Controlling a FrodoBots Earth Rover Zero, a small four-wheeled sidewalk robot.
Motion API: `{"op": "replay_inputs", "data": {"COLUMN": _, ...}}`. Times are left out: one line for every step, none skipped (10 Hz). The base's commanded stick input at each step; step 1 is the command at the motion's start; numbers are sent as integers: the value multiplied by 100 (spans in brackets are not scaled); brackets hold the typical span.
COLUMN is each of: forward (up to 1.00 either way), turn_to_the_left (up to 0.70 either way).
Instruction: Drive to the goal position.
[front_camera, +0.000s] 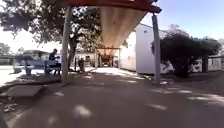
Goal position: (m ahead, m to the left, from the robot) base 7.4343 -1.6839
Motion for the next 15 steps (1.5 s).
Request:
{"op": "replay_inputs", "data": {"forward": 70, "turn_to_the_left": 0}}
{"op": "replay_inputs", "data": {"forward": 70, "turn_to_the_left": 0}}
{"op": "replay_inputs", "data": {"forward": 70, "turn_to_the_left": 0}}
{"op": "replay_inputs", "data": {"forward": 70, "turn_to_the_left": 0}}
{"op": "replay_inputs", "data": {"forward": 70, "turn_to_the_left": 0}}
{"op": "replay_inputs", "data": {"forward": 70, "turn_to_the_left": 0}}
{"op": "replay_inputs", "data": {"forward": 70, "turn_to_the_left": 0}}
{"op": "replay_inputs", "data": {"forward": 70, "turn_to_the_left": 0}}
{"op": "replay_inputs", "data": {"forward": 70, "turn_to_the_left": 0}}
{"op": "replay_inputs", "data": {"forward": 70, "turn_to_the_left": 0}}
{"op": "replay_inputs", "data": {"forward": 70, "turn_to_the_left": 0}}
{"op": "replay_inputs", "data": {"forward": 70, "turn_to_the_left": 0}}
{"op": "replay_inputs", "data": {"forward": 70, "turn_to_the_left": 0}}
{"op": "replay_inputs", "data": {"forward": 70, "turn_to_the_left": 0}}
{"op": "replay_inputs", "data": {"forward": 70, "turn_to_the_left": 0}}
